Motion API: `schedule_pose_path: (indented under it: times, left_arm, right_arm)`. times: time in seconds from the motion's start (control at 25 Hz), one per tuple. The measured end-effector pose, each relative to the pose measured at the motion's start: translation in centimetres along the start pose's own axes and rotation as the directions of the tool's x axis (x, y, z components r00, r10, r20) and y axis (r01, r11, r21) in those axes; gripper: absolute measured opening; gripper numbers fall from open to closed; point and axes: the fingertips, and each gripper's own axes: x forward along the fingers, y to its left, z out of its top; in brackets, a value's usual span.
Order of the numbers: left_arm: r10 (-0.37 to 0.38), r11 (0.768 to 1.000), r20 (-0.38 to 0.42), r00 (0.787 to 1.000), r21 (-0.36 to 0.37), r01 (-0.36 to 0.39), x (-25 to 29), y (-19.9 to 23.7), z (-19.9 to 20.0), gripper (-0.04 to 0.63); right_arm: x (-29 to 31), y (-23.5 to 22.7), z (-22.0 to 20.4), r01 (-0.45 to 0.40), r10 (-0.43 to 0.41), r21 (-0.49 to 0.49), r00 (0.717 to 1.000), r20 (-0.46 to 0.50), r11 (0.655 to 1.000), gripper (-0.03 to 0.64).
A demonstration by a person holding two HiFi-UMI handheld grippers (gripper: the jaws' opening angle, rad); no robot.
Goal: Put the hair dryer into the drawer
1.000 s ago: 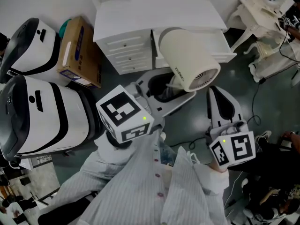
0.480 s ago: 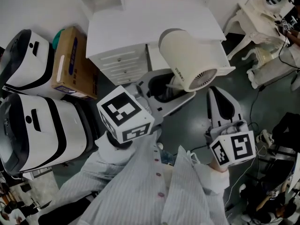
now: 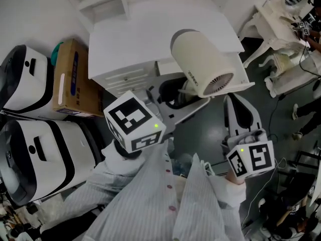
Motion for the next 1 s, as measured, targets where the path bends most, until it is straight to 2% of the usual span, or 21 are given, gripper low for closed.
schedule_pose_path:
  times: [0.4, 0.8, 1.0]
  left_arm:
    - [-0.008, 1.000, -0.008, 1.000, -0.002, 0.008, 0.9, 3.4, 0.6, 0.216]
    - [0.050, 0.999, -0.014, 0.999, -0.008, -0.050, 2.4, 8.3, 0.4, 0.216]
    - [0.094, 0.995, -0.033, 0.995, -0.023, -0.095, 4.9, 10.7, 0.0, 0.216]
  right_arm:
    - [3.4, -1.4, 0.0, 0.015, -0.015, 0.005, 1.000, -0.020, 1.000, 0.012]
    - [8.4, -4.2, -0.5, -0.039, 0.040, 0.042, 0.999, -0.023, 0.998, 0.012]
    - [10.7, -6.9, -1.5, -0.072, 0.075, 0.058, 0.996, -0.043, 0.996, 0.012]
